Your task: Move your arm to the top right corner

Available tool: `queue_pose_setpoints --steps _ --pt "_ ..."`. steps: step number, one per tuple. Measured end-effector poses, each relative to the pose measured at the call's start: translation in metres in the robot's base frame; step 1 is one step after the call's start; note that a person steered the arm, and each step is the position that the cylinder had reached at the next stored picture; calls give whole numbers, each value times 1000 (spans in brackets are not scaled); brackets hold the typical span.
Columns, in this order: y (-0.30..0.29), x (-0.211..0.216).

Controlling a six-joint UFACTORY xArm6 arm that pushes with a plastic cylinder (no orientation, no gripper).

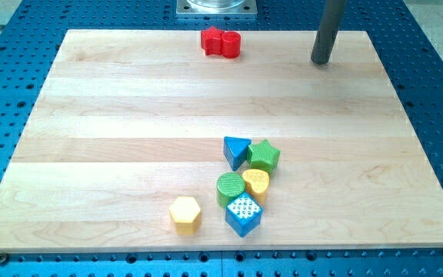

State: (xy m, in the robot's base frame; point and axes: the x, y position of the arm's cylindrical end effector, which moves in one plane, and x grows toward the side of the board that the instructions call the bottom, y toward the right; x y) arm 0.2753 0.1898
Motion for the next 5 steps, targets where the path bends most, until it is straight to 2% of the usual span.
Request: queue_pose_setpoints --steps 5 --pt "15 0"
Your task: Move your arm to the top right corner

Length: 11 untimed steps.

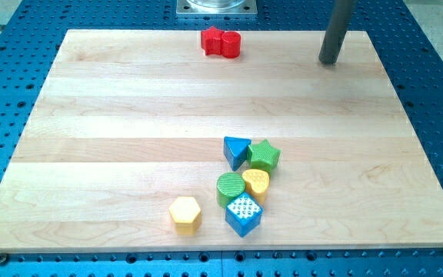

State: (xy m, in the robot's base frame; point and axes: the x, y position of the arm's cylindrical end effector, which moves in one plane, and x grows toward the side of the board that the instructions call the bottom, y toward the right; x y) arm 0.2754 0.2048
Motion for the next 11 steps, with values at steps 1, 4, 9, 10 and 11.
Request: queue_pose_setpoints --steps 1,4,9,10,11 --pt "4 0" --pt "14 0" --pt "30 0" --pt "34 0" --pt "39 0"
